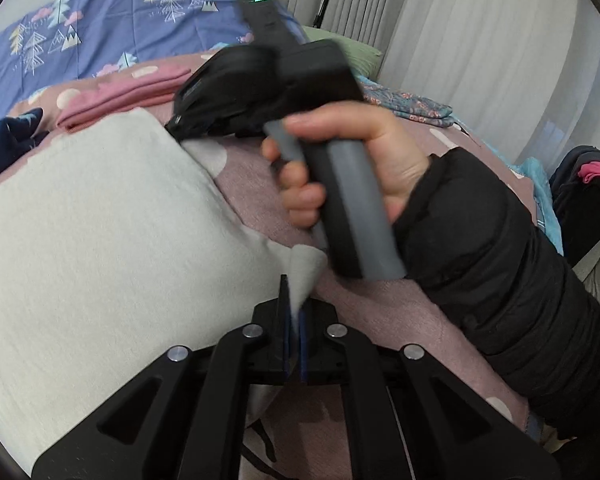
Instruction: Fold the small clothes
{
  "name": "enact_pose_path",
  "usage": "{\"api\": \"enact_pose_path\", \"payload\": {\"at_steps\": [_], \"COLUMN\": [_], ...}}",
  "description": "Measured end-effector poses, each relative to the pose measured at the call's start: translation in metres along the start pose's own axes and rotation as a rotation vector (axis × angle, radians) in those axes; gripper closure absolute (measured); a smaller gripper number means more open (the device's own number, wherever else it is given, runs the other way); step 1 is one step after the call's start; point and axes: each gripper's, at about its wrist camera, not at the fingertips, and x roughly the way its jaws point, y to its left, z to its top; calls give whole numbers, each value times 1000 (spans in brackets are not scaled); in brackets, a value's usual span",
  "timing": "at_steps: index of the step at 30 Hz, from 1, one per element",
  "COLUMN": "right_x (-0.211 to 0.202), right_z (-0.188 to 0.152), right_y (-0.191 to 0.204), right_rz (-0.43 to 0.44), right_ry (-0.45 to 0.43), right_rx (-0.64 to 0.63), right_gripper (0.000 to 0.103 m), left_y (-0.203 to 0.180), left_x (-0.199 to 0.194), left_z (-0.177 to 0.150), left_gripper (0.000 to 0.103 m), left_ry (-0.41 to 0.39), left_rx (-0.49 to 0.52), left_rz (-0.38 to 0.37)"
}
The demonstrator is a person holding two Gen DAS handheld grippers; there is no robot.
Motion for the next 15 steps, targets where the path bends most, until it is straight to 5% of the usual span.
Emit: {"api": "enact_pose_path", "payload": {"at_steps": [2,4,9,15], "right_x": [-16,-32,-63,-117], "right_z": [1,-7,-42,-77], "right_y": [-2,-1,-6,19], "right_rz": [-15,-51,-95,-303], "right_ry": [-40,-88,-122,-280], "right_rx": [13,-12,-18,-63], "right_gripper": [88,80,82,82], "left_y": [-2,-5,6,102], "left_x": [-6,-16,-74,-186], "left_z": [0,-3,-41,-135], "left_gripper": [75,65,60,59], "left_ry": [-16,-38,-99,-129], "left_rx": [-1,7,18,-294], "left_rz": [-9,-1,91,393]}}
